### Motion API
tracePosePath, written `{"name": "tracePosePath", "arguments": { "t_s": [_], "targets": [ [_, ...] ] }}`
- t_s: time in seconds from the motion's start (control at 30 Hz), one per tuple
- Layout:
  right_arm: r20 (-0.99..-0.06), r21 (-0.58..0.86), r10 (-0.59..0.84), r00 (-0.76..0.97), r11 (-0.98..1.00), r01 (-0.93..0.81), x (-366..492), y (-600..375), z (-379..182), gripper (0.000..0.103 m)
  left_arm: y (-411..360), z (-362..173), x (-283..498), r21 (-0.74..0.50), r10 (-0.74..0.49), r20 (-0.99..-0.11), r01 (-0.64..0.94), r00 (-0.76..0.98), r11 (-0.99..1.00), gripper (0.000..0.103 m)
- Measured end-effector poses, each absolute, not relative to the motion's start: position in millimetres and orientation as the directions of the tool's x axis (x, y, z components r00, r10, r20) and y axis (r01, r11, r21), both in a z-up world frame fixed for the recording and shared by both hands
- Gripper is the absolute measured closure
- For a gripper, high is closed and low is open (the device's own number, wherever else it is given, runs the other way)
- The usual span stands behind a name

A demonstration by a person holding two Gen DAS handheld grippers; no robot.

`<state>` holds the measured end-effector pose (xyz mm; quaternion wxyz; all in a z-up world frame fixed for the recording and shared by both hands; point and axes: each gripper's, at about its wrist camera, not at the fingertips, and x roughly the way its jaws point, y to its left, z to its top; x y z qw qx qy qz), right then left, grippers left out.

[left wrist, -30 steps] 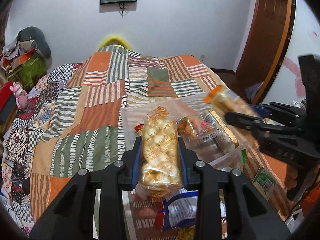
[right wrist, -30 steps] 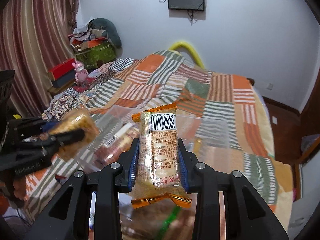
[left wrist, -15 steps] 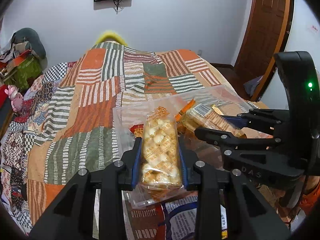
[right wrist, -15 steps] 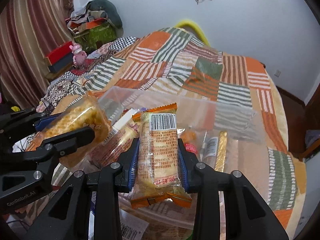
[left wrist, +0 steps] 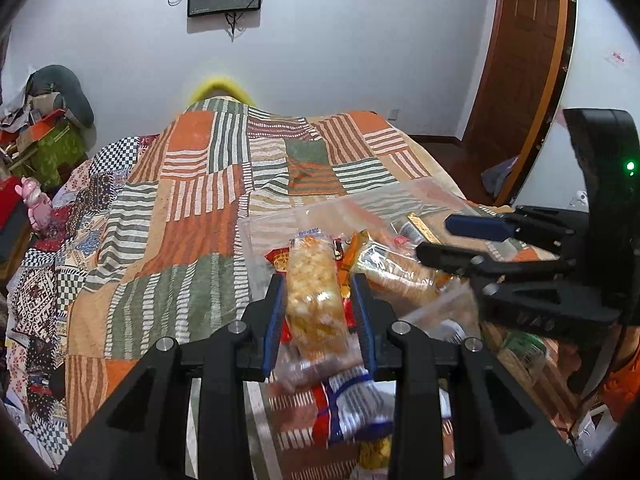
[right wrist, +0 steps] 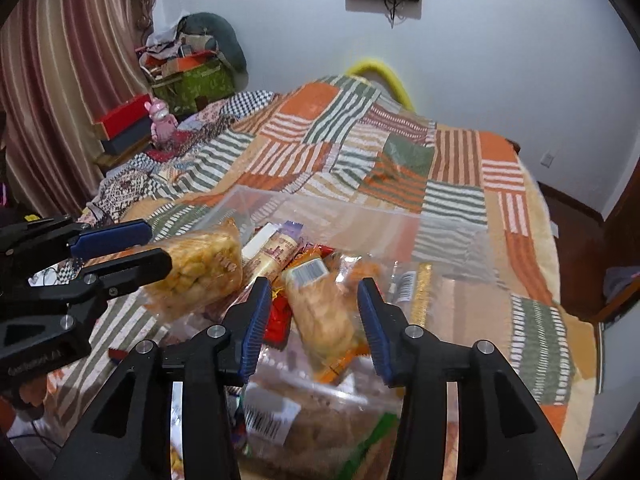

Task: Organize snacks
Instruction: 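Carry both held snacks over the clear box and open both tools, then grasp the yellow-white chip bag with the left tool while the right tool grasps the green jelly cup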

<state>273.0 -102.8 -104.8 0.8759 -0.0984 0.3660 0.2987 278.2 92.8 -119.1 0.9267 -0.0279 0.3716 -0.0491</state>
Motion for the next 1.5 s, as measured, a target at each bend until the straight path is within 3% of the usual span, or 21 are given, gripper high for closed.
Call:
{"name": "tracePosePath", "arguments": {
  "t_s": [0.23, 0.37, 0.7, 1.0, 1.5],
  "targets": [
    [-0.663, 0.064, 0.469, 0.584, 0.812, -0.580, 243.0, -129.4, -85.7, 0.060, 93.8, -108.6, 240.6, -0.064, -0.095, -0.687, 0.070, 0.720, 0.995, 0.063],
    [-0.651, 0.057, 0.459, 0.605, 0.824, -0.563, 221.9, -145.7, -82.8, 0.056, 96.2, -107.2, 218.0, -0.072, -0.093, -0.685, 0.060, 0.722, 0.996, 0.051],
    [-0.671, 0.115, 0.439, 0.597, 0.857, -0.502, 177.3, -178.1, -102.4, 0.054, 95.6, -136.7, 167.4, -0.116, -0.114, -0.746, 0.040, 0.656, 0.992, 0.037],
    [-0.716, 0.115, 0.414, 0.562, 0.864, -0.489, 146.3, -176.7, -132.6, 0.054, 75.1, -163.1, 150.5, -0.162, -0.158, -0.779, 0.050, 0.606, 0.986, 0.031],
    [-0.782, 0.163, 0.416, 0.464, 0.855, -0.493, 143.6, -168.4, -174.8, 0.055, 48.7, -207.2, 181.6, -0.185, -0.204, -0.818, 0.089, 0.539, 0.979, 0.031]
  ]
}}
